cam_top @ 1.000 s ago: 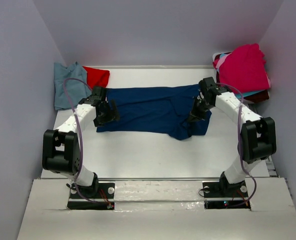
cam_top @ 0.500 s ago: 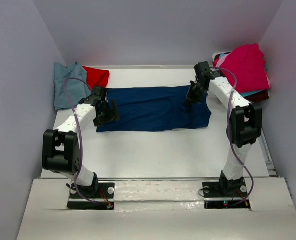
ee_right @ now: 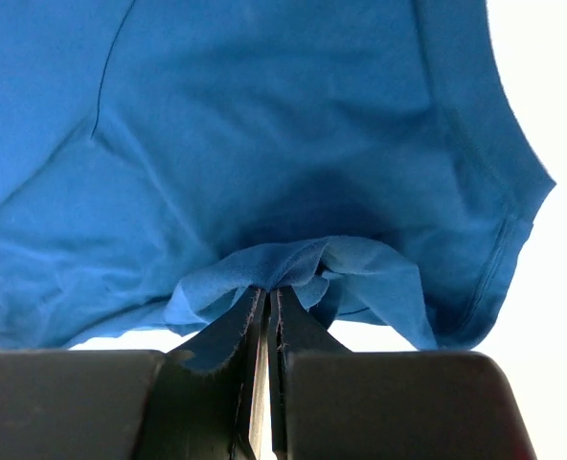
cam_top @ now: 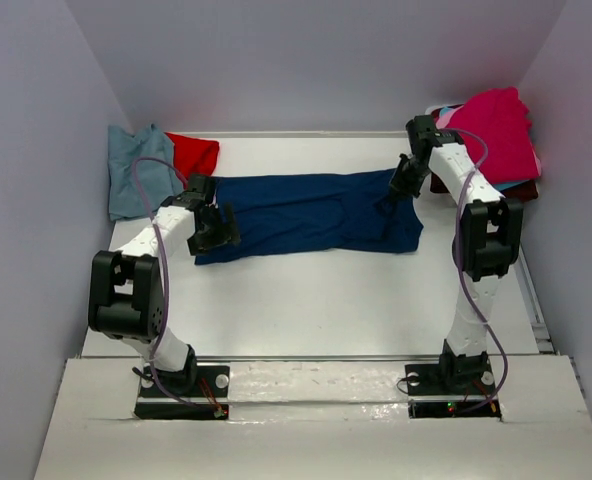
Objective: Fold and stack the t-shirts
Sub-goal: Fold the tshirt
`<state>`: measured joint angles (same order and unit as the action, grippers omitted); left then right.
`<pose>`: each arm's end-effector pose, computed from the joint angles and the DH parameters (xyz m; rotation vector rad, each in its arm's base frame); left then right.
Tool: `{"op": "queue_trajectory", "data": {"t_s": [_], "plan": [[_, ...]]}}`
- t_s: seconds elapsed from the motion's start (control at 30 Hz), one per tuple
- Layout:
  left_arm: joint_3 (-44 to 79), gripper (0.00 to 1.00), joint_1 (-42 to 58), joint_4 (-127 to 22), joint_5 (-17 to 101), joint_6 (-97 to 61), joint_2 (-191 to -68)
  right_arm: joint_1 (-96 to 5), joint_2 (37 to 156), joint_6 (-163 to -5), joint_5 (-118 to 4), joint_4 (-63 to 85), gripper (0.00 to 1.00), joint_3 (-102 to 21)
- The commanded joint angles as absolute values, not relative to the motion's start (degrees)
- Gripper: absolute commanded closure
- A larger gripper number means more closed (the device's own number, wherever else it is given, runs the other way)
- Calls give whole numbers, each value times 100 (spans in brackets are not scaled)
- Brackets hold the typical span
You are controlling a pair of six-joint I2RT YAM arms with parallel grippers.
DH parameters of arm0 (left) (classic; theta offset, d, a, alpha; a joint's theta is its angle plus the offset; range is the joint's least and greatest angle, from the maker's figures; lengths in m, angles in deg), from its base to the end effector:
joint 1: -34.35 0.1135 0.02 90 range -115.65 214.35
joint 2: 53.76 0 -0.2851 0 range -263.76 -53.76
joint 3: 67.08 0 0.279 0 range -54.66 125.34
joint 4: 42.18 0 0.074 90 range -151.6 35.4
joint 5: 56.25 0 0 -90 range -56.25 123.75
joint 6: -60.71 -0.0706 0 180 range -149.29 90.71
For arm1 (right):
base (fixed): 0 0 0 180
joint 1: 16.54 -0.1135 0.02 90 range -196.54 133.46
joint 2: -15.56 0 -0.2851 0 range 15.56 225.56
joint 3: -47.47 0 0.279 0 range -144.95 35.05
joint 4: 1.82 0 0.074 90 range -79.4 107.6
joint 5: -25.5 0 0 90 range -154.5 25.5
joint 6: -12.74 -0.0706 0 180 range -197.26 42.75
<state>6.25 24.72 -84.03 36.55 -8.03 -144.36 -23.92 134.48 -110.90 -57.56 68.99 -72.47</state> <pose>0.3579 -0.0642 0.1917 -0.2482 2.6116 -0.2548 0.4815 0.0710 0.2328 0.6140 2.7669 0.3379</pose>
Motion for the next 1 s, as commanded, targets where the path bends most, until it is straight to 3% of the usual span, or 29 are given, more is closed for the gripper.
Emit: {"op": "queue_trajectory", "data": {"t_s": [0.0, 0.43, 0.97], "plan": [[950, 13, 2486, -8492, 3621, -898, -14490, -2296, 13623, -11013, -5870, 7028, 93, -7683], [661, 13, 2748, -8650, 2874, -433, -14271, -2296, 13633, -10942, -5589, 6993, 93, -7710], [-25, 15, 3400, -8159, 3734, -547, -14182, -2296, 13553, -10890, -5439, 6931, 93, -7552]]}}
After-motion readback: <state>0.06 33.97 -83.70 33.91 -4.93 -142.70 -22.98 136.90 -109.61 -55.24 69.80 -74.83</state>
